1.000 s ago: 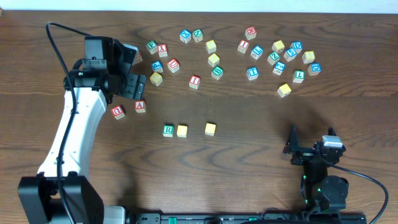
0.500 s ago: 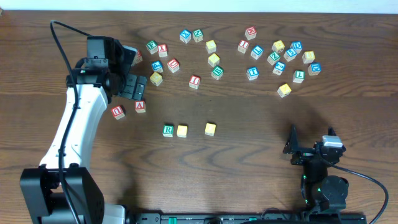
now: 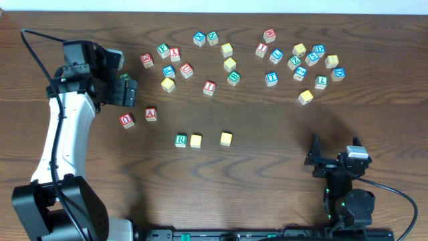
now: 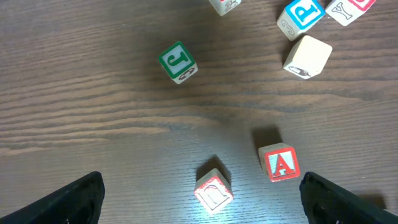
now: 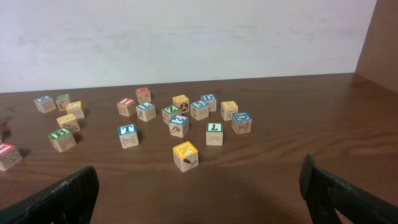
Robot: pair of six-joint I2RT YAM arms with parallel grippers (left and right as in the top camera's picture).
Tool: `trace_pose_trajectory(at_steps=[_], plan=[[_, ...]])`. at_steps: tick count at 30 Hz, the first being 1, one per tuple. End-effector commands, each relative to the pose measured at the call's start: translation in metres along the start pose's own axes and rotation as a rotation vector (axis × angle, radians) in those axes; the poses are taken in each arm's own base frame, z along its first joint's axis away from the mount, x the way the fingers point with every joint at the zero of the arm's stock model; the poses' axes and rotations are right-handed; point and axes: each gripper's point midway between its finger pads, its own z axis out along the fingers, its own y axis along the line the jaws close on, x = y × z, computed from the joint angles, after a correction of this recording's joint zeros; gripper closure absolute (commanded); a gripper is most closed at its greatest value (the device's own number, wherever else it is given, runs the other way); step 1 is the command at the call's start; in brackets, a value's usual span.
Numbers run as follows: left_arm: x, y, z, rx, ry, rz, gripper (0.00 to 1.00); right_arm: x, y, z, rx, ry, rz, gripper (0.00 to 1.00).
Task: Spell out ROBOT
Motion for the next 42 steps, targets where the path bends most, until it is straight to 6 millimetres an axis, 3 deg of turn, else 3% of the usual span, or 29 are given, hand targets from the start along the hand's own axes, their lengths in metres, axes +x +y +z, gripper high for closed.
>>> trace_pose_trajectory(at_steps=[1,13,21,24,29,34,37,42], plan=[[-0.008,-0.004,-0.001,0.027,-0.017,0.008,0.01,0.000,-0.002,0.000,0.007,-0.003,-0.011,0.01],[-0.008,-0.004,-0.001,0.026,-0.017,0.009,0.02,-0.005,-0.001,0.000,0.002,-0.022,-0.008,0.01],[-0.008,-0.004,-0.001,0.026,-0.017,0.009,0.02,0.006,0.043,-0.005,-0.252,0.051,0.104,0.01],[-0.008,-0.004,-0.001,0.026,-0.017,0.009,0.02,0.010,0.047,-0.007,-0.272,0.108,0.106,0.01],[-0.008,-0.004,-0.001,0.026,-0.017,0.009,0.02,-0.015,0.048,-0.004,-0.263,0.177,0.038,0.01],[-0.008,-0.004,-0.001,0.026,-0.017,0.009,0.03,-0.052,0.053,0.024,-0.261,0.315,-0.015,0.01],[-0.008,-0.004,-0.001,0.026,-0.017,0.009,0.02,-0.065,0.056,0.049,-0.255,0.455,-0.015,0.01],[-0.008,-0.004,-0.001,0.026,-0.017,0.009,0.02,-0.077,0.081,0.088,-0.349,0.644,0.059,0.01]])
